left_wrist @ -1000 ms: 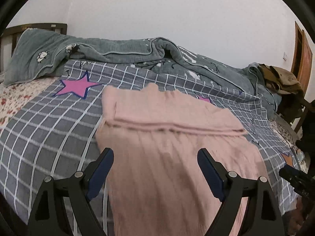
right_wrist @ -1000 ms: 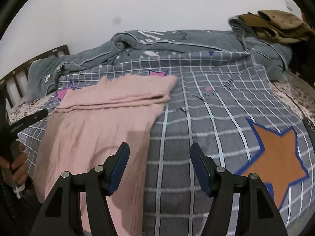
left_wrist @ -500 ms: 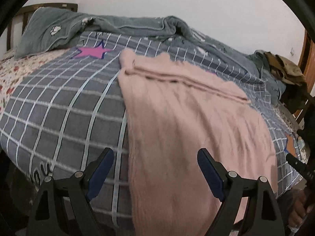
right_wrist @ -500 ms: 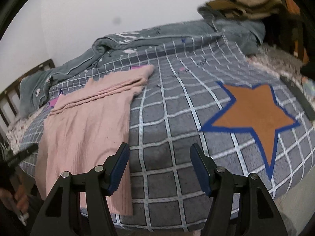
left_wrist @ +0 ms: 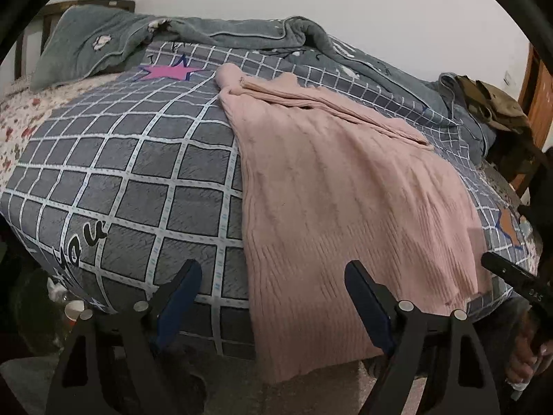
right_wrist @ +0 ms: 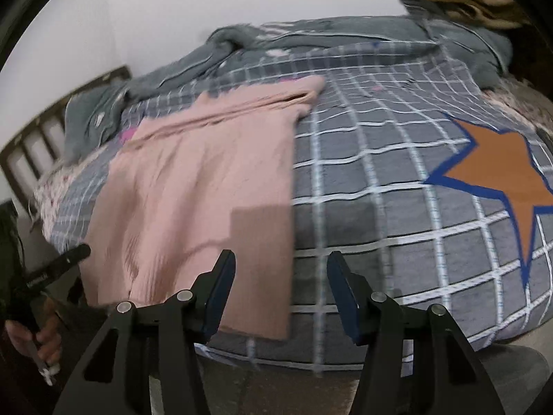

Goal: Fold small clothes

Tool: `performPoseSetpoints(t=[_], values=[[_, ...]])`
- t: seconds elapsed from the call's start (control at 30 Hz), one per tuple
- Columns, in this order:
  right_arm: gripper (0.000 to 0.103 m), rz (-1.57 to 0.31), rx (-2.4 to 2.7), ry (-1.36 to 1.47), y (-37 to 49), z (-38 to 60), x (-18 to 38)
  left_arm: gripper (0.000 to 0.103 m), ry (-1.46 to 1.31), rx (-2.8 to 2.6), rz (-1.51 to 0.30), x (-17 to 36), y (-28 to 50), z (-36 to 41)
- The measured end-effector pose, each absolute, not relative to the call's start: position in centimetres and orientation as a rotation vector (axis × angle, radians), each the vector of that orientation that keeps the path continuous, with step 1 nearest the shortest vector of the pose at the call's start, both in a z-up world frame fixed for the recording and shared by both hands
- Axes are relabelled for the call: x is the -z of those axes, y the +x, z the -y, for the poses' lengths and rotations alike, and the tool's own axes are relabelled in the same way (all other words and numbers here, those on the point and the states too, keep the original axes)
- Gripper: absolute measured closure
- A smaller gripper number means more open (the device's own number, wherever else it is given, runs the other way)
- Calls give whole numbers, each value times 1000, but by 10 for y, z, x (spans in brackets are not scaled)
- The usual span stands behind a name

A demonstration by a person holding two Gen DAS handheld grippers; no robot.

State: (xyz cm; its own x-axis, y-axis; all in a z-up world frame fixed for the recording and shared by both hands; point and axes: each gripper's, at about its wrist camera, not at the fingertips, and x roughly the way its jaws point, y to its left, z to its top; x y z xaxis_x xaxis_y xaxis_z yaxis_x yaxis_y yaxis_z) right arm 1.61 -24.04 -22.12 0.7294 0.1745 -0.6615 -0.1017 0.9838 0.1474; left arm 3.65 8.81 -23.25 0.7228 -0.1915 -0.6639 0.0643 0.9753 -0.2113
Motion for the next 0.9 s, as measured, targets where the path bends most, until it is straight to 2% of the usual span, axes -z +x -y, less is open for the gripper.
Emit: performPoseSetpoints(t=[0.13, 0.17, 0.23, 0.37, 0.4, 0.43, 0.5, 0.63, 0.73, 0.9], values=[[48, -775, -140, 76, 22, 232, 230, 49, -132, 150, -751, 233, 36, -79], [49, -789, -131, 75, 24, 231, 234, 52, -127, 154, -752, 233, 36, -76], [49, -777, -125, 62, 22, 229, 234, 70, -118, 150, -751, 232, 35, -73], [50, -759, -109, 13, 22, 221, 238, 93, -105, 136, -757, 232, 37, -69], [57, -754, -113, 5, 21, 219, 238, 93, -125, 149, -766, 231, 39, -70], [73, -749, -130, 5, 21, 218, 238, 93, -132, 146, -767, 230, 39, -71], [96, -734, -155, 18, 20, 219, 235, 94, -163, 156, -765, 227, 39, -77], [98, -653, -94, 158, 7, 255, 221, 94, -310, 172, -774, 223, 33, -100], [98, -660, -129, 310, 4, 285, 221, 94, -379, 195, -793, 225, 32, -109], [98, -665, -138, 248, 3, 276, 216, 94, -384, 212, -791, 217, 34, -106]])
